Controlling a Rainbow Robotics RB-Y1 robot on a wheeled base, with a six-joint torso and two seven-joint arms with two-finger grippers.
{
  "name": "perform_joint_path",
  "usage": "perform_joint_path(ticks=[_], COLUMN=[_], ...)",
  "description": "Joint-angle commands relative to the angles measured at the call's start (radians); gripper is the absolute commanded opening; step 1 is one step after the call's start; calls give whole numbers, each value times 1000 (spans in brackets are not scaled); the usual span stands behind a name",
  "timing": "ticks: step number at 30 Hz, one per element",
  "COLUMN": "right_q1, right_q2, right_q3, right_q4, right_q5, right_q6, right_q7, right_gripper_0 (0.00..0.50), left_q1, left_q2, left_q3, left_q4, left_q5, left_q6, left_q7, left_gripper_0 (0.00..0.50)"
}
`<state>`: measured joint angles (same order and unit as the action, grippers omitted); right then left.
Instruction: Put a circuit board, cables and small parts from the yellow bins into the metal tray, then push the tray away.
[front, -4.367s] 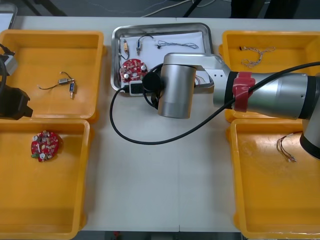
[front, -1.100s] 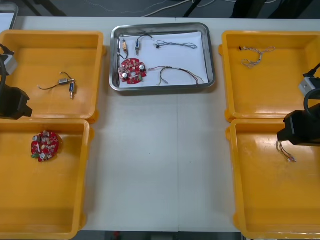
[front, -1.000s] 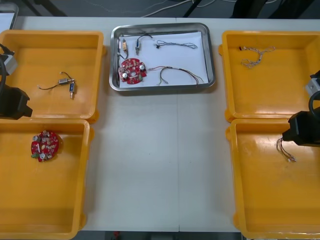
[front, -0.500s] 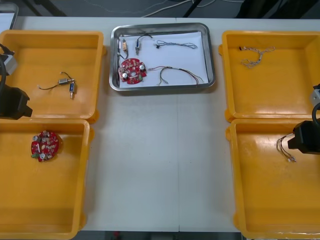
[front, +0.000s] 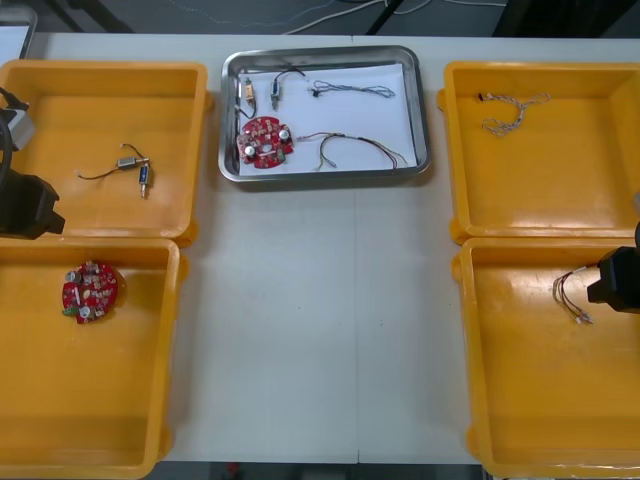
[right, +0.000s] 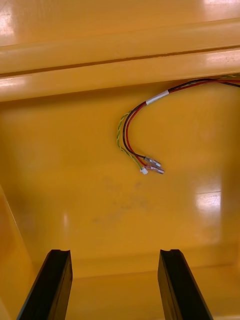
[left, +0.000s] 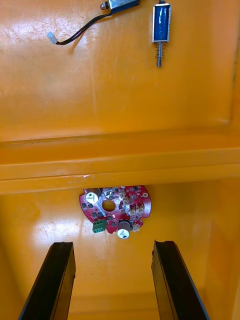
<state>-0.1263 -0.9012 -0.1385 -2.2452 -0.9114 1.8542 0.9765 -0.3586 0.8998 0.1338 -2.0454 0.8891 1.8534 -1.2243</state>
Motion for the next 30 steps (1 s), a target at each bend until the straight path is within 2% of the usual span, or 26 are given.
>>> perform_joint_path(ticks=[1, 30], right_q1=[14, 14], right_q2=[-7, -7], right_q3=[-33, -33], right_q4=[-5, -5], right_q5=[17, 17], right_q6=[-9, -9], right_q7=[73, 73], right_gripper_0=[500, 500], left_q1=[15, 15], left_q2=[45, 45], left_q3=[29, 29], left_q4=[-28, -28], left_q5=[-9, -9], left_q6=[-3, -3], left_q7=[-67, -67], left_gripper_0=[453, 453])
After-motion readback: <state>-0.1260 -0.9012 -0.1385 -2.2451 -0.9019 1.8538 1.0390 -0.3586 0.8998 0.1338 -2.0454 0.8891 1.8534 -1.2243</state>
